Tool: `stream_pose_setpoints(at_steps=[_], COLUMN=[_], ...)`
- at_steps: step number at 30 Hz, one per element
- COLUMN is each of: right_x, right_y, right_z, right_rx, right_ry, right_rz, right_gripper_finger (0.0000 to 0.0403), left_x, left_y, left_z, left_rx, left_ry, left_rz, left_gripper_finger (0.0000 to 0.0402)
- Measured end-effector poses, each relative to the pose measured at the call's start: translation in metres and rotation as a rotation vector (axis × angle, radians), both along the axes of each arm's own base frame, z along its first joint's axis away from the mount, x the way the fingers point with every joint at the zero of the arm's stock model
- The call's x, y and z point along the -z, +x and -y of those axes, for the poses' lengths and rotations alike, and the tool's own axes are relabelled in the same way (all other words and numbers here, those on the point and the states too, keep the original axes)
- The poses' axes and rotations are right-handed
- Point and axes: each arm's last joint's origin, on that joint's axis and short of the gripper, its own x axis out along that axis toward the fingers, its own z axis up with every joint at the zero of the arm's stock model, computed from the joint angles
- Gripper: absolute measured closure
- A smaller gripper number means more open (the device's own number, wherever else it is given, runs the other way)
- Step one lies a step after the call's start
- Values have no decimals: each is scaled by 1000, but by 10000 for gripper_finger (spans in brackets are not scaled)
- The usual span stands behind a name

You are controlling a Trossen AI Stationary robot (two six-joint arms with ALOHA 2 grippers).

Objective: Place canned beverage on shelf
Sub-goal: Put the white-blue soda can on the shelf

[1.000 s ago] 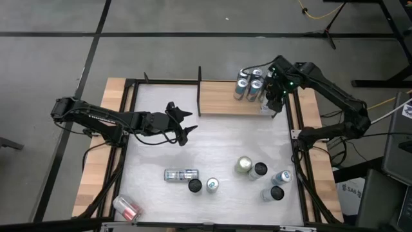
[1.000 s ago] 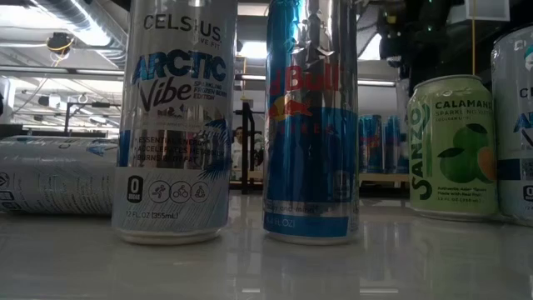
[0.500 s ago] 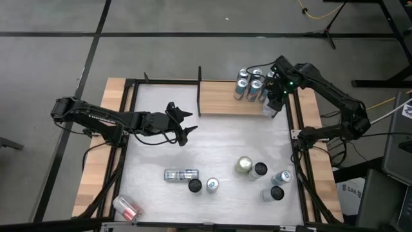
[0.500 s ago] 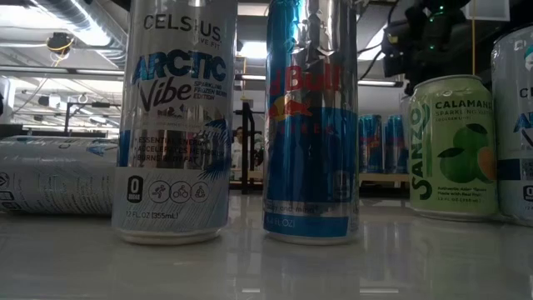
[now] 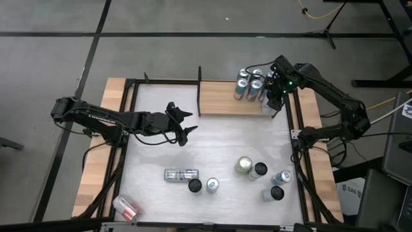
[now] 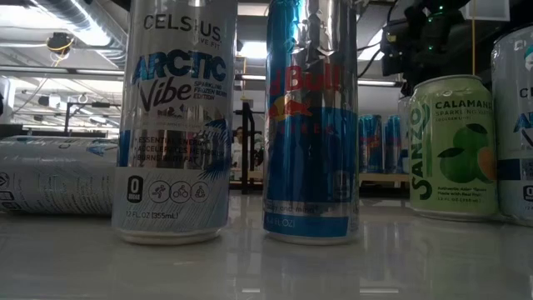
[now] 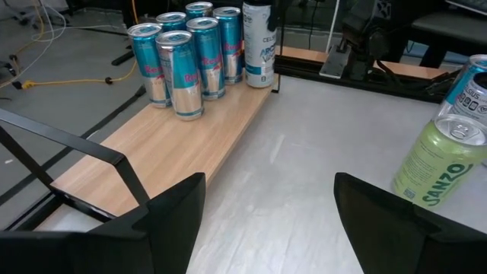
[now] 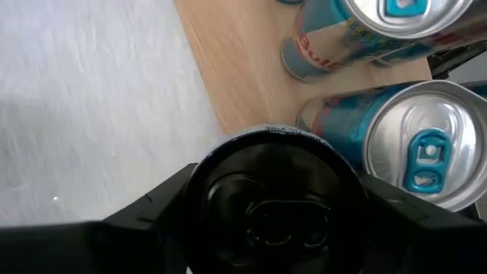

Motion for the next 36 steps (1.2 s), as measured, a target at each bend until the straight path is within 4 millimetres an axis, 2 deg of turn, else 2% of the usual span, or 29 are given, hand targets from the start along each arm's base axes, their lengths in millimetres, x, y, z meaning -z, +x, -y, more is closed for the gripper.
stream_pose_setpoints(at_steps=[9,36], right_x=[2,2], right_y=[0,0], right_z=[2,2], right_rx=[13,15], right_ry=[-28,-28], right_rz=[-42,-42], right_gripper_finger=[122,120], left_x=[0,0], left_y=[0,0], left_z=[0,0], left_rx=[0,0], left_ry=[0,0], left_rz=[0,0], left_gripper_finger=[119,119])
